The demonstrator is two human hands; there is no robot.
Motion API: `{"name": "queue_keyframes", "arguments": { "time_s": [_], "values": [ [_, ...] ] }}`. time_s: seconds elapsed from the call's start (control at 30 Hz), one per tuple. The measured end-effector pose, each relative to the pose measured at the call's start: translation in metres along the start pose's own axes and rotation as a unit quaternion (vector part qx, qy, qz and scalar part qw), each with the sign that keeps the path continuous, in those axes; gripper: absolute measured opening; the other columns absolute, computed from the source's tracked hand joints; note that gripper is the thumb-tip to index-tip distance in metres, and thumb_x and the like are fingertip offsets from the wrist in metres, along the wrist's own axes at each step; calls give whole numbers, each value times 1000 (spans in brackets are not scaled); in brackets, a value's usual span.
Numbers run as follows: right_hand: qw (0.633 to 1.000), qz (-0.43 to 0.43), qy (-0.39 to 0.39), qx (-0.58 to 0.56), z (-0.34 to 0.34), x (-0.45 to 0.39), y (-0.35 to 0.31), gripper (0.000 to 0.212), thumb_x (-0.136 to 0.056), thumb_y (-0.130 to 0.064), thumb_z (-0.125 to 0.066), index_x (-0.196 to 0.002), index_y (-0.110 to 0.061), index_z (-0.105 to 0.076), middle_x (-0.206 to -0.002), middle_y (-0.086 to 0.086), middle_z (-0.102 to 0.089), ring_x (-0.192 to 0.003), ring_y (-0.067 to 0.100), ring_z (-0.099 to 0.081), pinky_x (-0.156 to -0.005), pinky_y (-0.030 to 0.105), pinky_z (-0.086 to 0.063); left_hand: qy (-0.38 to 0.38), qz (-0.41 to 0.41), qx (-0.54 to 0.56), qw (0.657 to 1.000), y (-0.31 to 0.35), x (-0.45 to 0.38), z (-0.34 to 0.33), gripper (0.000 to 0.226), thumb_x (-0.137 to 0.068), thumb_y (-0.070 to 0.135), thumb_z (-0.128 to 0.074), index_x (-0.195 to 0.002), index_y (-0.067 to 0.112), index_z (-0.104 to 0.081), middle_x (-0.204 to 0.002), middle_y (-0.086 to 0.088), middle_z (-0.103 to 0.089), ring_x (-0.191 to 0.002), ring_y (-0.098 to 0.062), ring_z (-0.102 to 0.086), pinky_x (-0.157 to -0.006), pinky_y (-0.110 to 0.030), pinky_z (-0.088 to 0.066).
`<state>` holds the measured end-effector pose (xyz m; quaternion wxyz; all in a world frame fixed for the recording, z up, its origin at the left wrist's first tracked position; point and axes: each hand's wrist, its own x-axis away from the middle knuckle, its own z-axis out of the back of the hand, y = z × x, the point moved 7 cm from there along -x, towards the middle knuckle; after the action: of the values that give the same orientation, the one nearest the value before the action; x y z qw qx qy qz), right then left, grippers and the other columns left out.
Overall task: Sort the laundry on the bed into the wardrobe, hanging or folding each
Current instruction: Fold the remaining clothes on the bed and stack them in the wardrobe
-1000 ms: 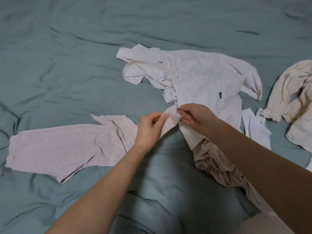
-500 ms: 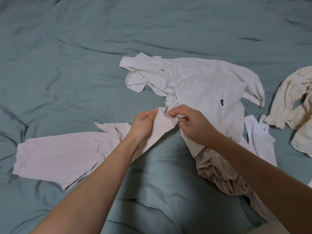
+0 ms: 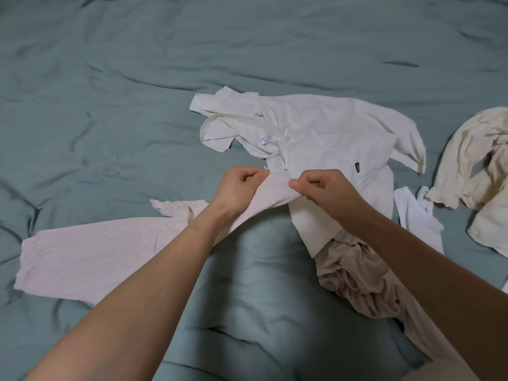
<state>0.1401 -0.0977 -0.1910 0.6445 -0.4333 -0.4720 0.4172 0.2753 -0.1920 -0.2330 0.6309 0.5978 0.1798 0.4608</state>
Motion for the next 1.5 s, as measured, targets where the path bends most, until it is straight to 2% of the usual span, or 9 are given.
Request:
{"name": "queue_keyframes", "arguments": {
  "time_s": [0.13,0.27,0.47,0.57,0.7,0.93,1.2,1.37,1.5],
  "values": [
    [995,-94,-16,-4,13,12,18,11,-88,-8,-64,-80,0,-64,-49,-4,-45,-45,7,-33,-48,17,-29,-16,-36,7,999,11,-1,-11,25,-93,26,-61,-77,10,-71,-67,7,-55,-65,-6,-46,-64,-24,-38],
    [981,-194,4,-23,5,30,44,36,-89,-30,-64,-60,-9,-61,-47,0,-47,-44,11,-36,-46,19,-30,-55,-56,-7,997,11,8,-33,18,-93,19,-61,-85,11,-75,-75,12,-69,-71,3,-57,-69,-16,-44],
    [983,-136,126,-1,3,37,58,28,-84,-19,-70,-59,-9,-62,-51,-4,-51,-56,11,-44,-58,21,-35,-119,-70,-21,990,-1,18,-49,19,-93,17,-61,-80,16,-75,-72,18,-68,-70,5,-54,-69,-16,-43],
    [972,-137,160,-109,3,46,67,20,-90,-13,-64,-70,-10,-64,-56,-6,-57,-57,6,-52,-61,18,-44,-124,-50,-41,990,-15,21,-47,16,-93,21,-61,-87,16,-74,-72,16,-65,-65,1,-52,-65,-16,-41],
    [970,-140,176,-92,2,53,72,21,-92,-5,-58,-82,-20,-68,-68,-11,-65,-66,2,-57,-67,20,-46,-148,-47,-150,976,-31,26,-41,18,-94,30,-59,-102,20,-72,-93,10,-72,-87,-8,-65,-83,-22,-48],
    [970,-122,192,-89,-6,57,78,24,-89,-11,-65,-112,-16,-69,-111,-3,-70,-101,6,-64,-92,24,-50,-212,-17,-318,924,-67,31,-11,38,-96,45,-51,-85,12,-66,-66,-4,-55,-60,-9,-44,-67,-33,-43],
    [971,-77,221,58,-11,61,78,49,-93,-7,-55,-141,-16,-46,-133,-14,-47,-123,-1,-42,-98,3,-31,-73,-116,-494,859,-42,29,7,22,-98,39,-46,-107,27,-61,-103,3,-67,-99,-24,-60,-70,-32,-40],
    [959,-74,201,183,-2,68,83,53,-96,-12,-50,-146,-22,-36,-125,6,-59,-106,19,-56,-82,6,-34,-149,-156,-585,782,-49,26,-15,23,-93,26,-43,-112,22,-56,-114,1,-61,-106,-25,-59,-73,-33,-43],
    [954,-121,184,205,-2,78,94,55,-97,-13,-48,-147,-28,-32,-76,10,-63,-61,27,-61,-48,11,-46,-191,-89,-697,685,-59,14,-14,31,-83,22,-53,-113,25,-60,-115,-1,-65,-110,-25,-60,-82,-29,-41]
  ]
}}
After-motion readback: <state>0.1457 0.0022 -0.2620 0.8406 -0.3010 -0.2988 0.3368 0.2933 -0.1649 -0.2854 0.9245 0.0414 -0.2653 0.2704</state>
